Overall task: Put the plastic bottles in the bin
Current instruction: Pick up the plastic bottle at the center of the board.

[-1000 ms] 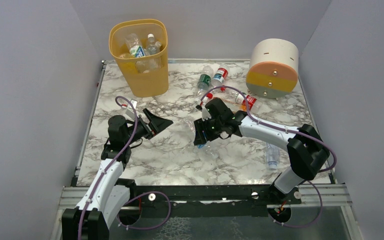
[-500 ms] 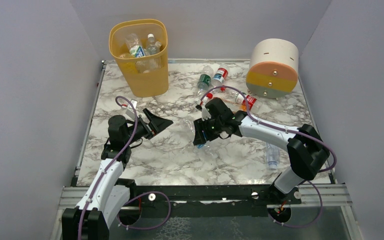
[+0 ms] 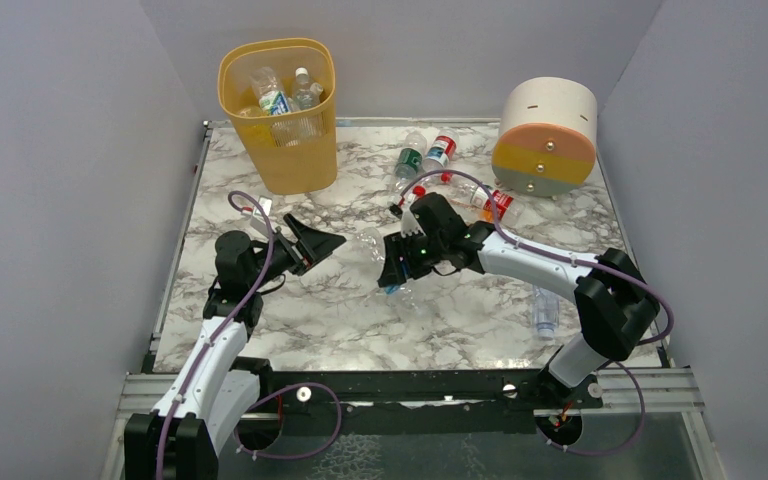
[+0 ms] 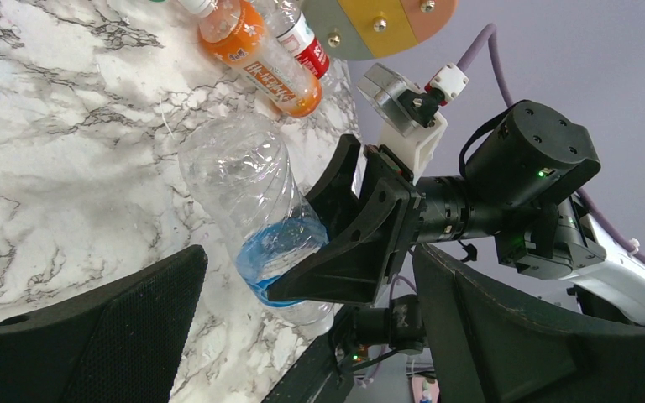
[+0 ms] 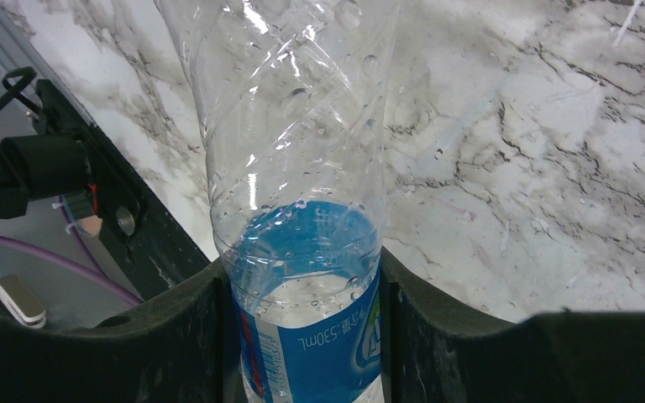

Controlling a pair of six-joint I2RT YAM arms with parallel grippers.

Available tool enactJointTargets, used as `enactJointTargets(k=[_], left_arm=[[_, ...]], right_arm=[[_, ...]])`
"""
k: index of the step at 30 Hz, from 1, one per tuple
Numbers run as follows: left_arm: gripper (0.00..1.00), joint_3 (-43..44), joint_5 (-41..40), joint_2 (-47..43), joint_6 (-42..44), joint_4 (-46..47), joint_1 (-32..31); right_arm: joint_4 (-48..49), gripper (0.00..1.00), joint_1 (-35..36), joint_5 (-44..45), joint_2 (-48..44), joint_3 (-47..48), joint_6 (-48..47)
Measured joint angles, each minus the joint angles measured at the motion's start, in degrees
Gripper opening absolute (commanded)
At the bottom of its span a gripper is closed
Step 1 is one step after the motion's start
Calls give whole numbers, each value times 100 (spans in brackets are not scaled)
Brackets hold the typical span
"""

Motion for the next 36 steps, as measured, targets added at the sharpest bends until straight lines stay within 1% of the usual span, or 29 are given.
enactJointTargets(k=[7, 14, 23, 28, 32, 36], left_arm=[[99, 0, -7, 31, -210, 214, 0], [99, 0, -96, 37, -236, 271, -11], [99, 0, -448, 136, -234, 345, -201], [99, 0, -688, 179, -234, 496, -369], [90, 0, -850, 192, -232, 590, -459], [79, 0, -973, 197, -181, 632, -509]], right_arm=[[557, 52, 0, -402, 0, 83, 404], [1088, 52, 0, -798, 0, 315, 758], [1552, 52, 2, -1235, 83, 354, 1154], [1657, 52, 59, -1364, 221, 389, 1294], [1716, 52, 116, -1429, 302, 450, 1368], [1784, 52, 146, -1486, 313, 492, 1410]])
